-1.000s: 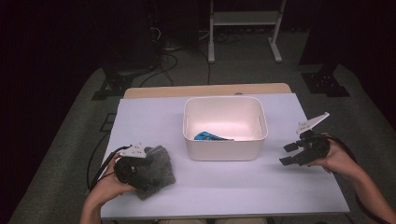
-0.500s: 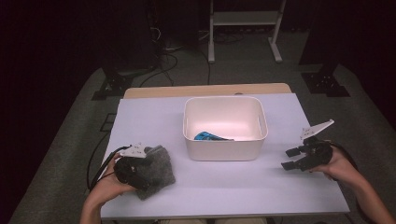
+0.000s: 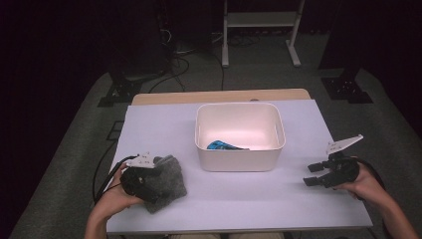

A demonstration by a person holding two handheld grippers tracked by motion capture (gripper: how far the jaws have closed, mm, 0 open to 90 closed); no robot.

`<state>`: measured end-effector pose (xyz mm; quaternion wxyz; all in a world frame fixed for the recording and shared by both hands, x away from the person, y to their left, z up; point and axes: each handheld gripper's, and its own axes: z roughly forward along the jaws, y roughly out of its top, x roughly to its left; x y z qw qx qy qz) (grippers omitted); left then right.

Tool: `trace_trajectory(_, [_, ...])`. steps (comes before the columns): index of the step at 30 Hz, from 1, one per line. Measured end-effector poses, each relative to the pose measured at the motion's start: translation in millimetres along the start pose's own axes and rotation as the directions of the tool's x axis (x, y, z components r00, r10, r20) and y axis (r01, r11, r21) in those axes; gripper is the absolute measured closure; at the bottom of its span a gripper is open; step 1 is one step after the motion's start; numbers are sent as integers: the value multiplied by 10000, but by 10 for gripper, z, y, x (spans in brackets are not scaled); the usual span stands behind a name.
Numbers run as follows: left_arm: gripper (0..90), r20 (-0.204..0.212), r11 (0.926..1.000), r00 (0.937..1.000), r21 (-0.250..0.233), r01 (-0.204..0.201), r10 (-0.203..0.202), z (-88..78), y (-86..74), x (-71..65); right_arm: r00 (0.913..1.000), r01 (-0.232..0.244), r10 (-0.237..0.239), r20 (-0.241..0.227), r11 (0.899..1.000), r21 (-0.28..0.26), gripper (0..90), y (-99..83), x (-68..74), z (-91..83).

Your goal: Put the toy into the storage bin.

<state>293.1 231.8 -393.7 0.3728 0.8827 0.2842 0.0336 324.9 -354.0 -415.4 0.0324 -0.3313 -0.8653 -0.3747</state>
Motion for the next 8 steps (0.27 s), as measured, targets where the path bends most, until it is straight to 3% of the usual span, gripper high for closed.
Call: trace_trajectory(8, [97,-27,10000,10000,-54,52,-53,-9,-1,7,10000,19,-20,-69,9999,-154,276,-47,17,30])
